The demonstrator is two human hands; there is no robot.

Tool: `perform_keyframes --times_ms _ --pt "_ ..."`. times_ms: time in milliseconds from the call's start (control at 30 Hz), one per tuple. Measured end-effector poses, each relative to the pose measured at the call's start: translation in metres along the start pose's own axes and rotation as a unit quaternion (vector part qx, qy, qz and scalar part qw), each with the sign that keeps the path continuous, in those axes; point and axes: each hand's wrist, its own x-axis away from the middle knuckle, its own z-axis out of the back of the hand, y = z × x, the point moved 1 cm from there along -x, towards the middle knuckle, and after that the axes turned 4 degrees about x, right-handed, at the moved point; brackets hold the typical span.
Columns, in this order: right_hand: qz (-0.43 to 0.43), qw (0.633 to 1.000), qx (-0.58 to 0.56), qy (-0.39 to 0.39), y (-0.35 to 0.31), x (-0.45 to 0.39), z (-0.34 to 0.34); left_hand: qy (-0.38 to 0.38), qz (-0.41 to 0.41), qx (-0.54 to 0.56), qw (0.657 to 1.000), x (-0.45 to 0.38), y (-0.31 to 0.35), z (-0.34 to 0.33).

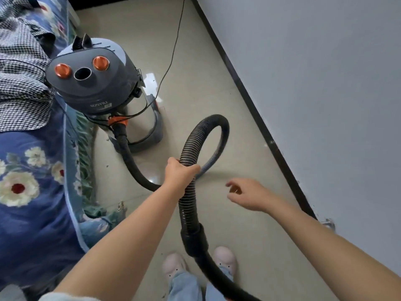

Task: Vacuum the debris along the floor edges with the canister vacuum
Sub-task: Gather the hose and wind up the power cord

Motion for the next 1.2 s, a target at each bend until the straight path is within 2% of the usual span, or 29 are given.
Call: perform_keyframes --times_ms 67,100,167,233,267,300,367,400,433,500,567,600,667,700,733,767,833,900,1000,1133,1200 --pt "-0.036 0.985 -0.084 -0.145 0.017 0.019 -0.020 0.011 0.069 0.134 0.988 0.000 0.005 -0.011" --pt "-0.038 0.977 -0.117 -0.172 0.026 0.028 -0.023 0.021 0.098 0.191 0.976 -0.001 0.008 -0.014" --pt "-0.014 0.986 -0.104 -0.130 0.041 0.035 -0.013 0.057 0.131 0.268 0.953 -0.001 0.017 -0.020" --pt "0.007 0.999 0.025 -0.039 0.051 0.035 0.004 0.073 0.136 0.307 0.939 -0.001 0.026 -0.027" --pt "0.013 0.993 0.118 0.013 0.051 0.034 0.013 0.066 0.131 0.310 0.939 0.000 0.031 -0.030" --pt "0.018 0.977 0.202 0.063 0.049 0.033 0.022 0.059 0.114 0.278 0.952 0.000 0.032 -0.032" --pt "0.032 0.953 0.275 0.125 0.048 0.030 0.040 0.049 0.020 0.087 0.995 -0.008 0.030 -0.034" --pt "0.043 0.950 0.280 0.129 0.048 0.028 0.048 0.039 -0.052 -0.022 0.998 -0.015 0.027 -0.031" --pt "0.053 0.953 0.270 0.128 0.050 0.029 0.060 0.007 -0.136 -0.100 0.986 -0.020 0.031 -0.029" --pt "0.064 0.961 0.239 0.120 0.058 0.030 0.081 -0.108 -0.268 -0.223 0.931 -0.025 0.044 -0.024" --pt "0.052 0.964 0.231 0.125 0.068 0.032 0.099 -0.239 -0.304 -0.366 0.847 -0.021 0.064 -0.017" --pt "0.043 0.963 0.224 0.141 0.073 0.032 0.107 -0.273 -0.305 -0.434 0.803 -0.017 0.075 -0.014" --pt "0.038 0.965 0.168 0.196 0.078 0.031 0.124 -0.240 -0.357 -0.570 0.700 -0.008 0.088 -0.012" --pt "0.044 0.963 0.132 0.232 0.077 0.029 0.132 -0.202 -0.383 -0.610 0.663 -0.002 0.091 -0.014" --pt "0.046 0.954 0.096 0.279 0.077 0.026 0.139 -0.165 -0.403 -0.620 0.653 0.001 0.093 -0.018" --pt "0.047 0.938 0.063 0.339 0.077 0.023 0.146 -0.129 -0.412 -0.607 0.667 0.004 0.096 -0.020" --pt "0.043 0.891 0.002 0.452 0.073 0.020 0.156 -0.078 -0.409 -0.531 0.738 0.009 0.106 -0.020" --pt "0.022 0.865 -0.067 0.497 0.063 0.022 0.161 -0.043 -0.411 -0.455 0.789 0.016 0.126 -0.016" --pt "0.009 0.888 -0.110 0.446 0.042 0.020 0.162 0.002 -0.420 -0.357 0.834 0.027 0.169 -0.008" --pt "0.047 0.920 -0.112 0.372 0.001 0.006 0.167 0.067 -0.415 -0.235 0.876 0.033 0.236 0.014" --pt "0.063 0.930 -0.109 0.345 -0.025 -0.004 0.176 0.095 -0.397 -0.130 0.903 0.030 0.266 0.032"
